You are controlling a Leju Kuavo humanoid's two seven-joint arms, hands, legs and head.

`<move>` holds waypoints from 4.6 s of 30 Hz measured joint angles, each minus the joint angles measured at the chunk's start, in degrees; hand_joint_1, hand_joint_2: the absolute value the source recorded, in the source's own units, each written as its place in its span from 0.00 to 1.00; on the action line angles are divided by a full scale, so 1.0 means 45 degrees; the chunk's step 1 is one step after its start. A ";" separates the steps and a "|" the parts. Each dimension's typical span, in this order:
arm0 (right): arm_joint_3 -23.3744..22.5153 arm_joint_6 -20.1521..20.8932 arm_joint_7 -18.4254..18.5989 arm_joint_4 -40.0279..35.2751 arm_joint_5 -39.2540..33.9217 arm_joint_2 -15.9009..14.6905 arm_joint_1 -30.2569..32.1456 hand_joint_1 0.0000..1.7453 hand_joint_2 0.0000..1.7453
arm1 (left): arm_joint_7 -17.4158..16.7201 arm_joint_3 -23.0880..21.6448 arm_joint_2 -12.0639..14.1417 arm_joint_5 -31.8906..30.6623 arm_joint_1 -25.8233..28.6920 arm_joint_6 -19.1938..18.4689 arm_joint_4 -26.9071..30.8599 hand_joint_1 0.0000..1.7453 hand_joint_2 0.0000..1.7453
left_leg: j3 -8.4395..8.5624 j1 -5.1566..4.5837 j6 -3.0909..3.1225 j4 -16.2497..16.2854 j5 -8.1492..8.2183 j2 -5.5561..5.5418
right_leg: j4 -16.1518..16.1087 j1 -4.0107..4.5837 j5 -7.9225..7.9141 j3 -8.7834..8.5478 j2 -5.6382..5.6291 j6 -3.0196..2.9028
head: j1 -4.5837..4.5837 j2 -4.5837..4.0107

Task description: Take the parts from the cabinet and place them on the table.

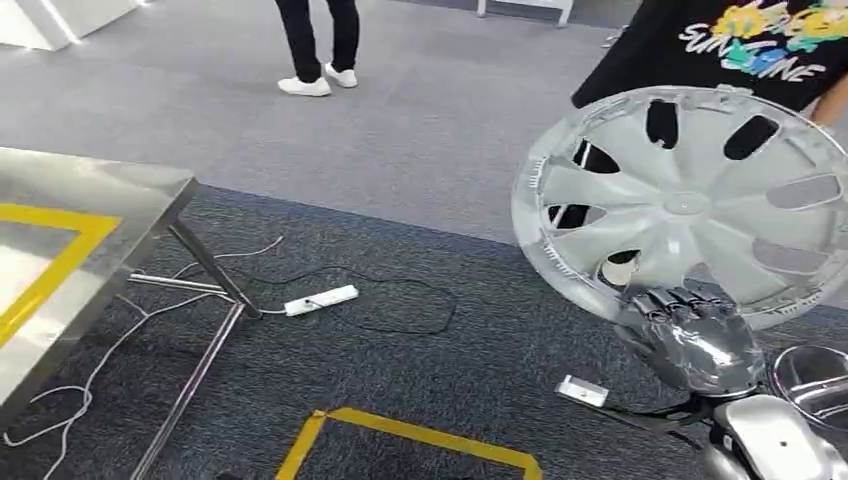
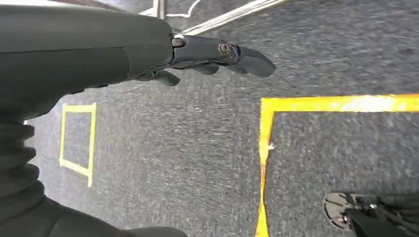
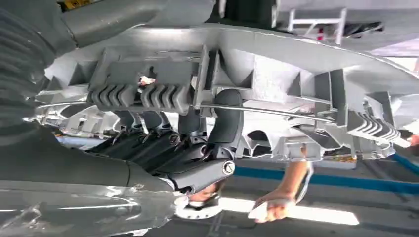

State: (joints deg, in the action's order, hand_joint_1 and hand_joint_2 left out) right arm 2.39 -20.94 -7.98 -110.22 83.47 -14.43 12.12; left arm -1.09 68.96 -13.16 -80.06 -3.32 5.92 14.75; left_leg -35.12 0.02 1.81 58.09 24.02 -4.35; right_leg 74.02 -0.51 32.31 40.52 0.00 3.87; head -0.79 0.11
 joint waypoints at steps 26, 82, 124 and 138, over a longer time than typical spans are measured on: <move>-0.0875 -0.0058 -0.0077 -0.0525 -0.0117 -0.0034 0.0982 1.00 1.00 | 0.0092 -0.0321 0.0088 -0.0515 0.0060 -0.0170 0.0005 0.00 1.00 | 0.0064 0.0069 -0.0069 -0.0052 0.0091 0.1059 | -0.2096 -0.0035 -0.0134 -0.1415 0.0360 0.0088 | -0.0006 0.0000; -0.0404 0.0563 0.0389 -0.0320 0.0078 0.0282 0.0870 1.00 1.00 | -0.0296 -0.0267 0.0088 -0.0622 0.0004 -0.0233 0.0005 0.00 1.00 | 0.0079 -0.0207 -0.0386 -0.0072 0.0130 0.1780 | -0.3476 0.0093 -0.0911 -0.2082 0.1416 -0.0296 | 0.0058 0.0000; -0.1161 0.1214 0.0447 -0.0335 -0.0685 0.0287 0.1000 1.00 1.00 | -0.0238 0.0073 0.0024 -0.0889 0.0086 -0.0155 0.0005 0.00 1.00 | 0.0176 -0.0046 -0.0443 -0.0146 0.0156 0.1190 | -0.3775 -0.0042 -0.1145 -0.2113 0.0966 -0.0151 | 0.0053 0.0000; -0.1891 0.1360 0.0365 -0.0331 -0.0918 0.0568 0.1258 1.00 1.00 | 0.1419 0.0082 -0.0063 -0.0816 0.0090 -0.0831 0.0005 0.00 1.00 | 0.0183 -0.0009 -0.0426 -0.0148 0.0100 0.1197 | -0.3725 -0.0010 -0.1143 -0.2076 0.0946 -0.0106 | 0.0063 0.0000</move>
State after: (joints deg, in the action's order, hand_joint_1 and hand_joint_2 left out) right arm -6.12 -14.82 -6.34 -111.71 79.34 -11.87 17.78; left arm 5.29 69.33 -13.44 -83.73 -2.91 2.18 14.78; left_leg -34.30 -0.02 -0.11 57.42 24.47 1.04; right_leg 57.25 -0.55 27.17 31.18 4.26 3.39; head -0.50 0.11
